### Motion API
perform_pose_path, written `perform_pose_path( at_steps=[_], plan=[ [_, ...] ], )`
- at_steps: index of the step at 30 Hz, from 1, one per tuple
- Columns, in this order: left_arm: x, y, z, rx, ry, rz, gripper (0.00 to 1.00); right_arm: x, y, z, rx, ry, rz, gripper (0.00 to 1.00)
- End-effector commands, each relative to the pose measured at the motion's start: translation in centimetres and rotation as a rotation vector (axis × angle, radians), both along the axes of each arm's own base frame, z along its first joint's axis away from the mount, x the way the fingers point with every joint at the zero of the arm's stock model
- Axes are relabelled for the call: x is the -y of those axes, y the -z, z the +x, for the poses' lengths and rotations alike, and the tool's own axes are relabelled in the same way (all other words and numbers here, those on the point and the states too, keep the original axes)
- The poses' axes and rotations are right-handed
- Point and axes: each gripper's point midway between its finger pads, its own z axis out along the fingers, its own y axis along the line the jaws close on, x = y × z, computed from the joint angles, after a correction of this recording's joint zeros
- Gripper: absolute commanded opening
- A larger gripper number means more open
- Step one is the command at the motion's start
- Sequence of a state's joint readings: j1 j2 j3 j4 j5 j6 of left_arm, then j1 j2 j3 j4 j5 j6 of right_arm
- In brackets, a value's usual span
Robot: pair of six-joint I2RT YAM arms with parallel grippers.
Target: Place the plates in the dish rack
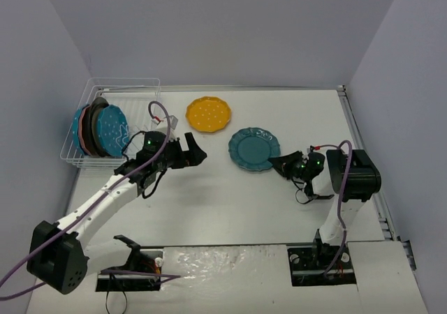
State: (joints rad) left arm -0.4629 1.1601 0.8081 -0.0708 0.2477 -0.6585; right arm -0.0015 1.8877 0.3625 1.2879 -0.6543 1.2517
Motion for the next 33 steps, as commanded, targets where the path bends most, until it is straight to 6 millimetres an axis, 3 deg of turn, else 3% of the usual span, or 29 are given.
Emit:
perform_pose_path(
  at_steps=[1, 11, 23, 33],
  plan=[
    [2.2, -2.9, 2.3, 0.099, -0.030, -0.115, 0.97, -2.3, -8.1, -0.8, 0.327, -0.150, 0.052, 0.00],
    [4.5, 0.2, 2.9, 0.032, -0.008, -0.119, 0.97, -5.6, -12.0, -3.1, 0.453, -0.277, 0.090, 0.00],
    [5.0, 2.9, 3.1, -0.060, -0.032, -0.124, 0.97, -7.4, -15.8, -4.0, 0.551, -0.334, 0.125, 0.00],
    [6.3, 2.9, 3.9, -0.099, -0.037, -0.193, 0.97, -8.1, -18.5, -5.1, 0.616, -0.375, 0.158, 0.00]
  ],
)
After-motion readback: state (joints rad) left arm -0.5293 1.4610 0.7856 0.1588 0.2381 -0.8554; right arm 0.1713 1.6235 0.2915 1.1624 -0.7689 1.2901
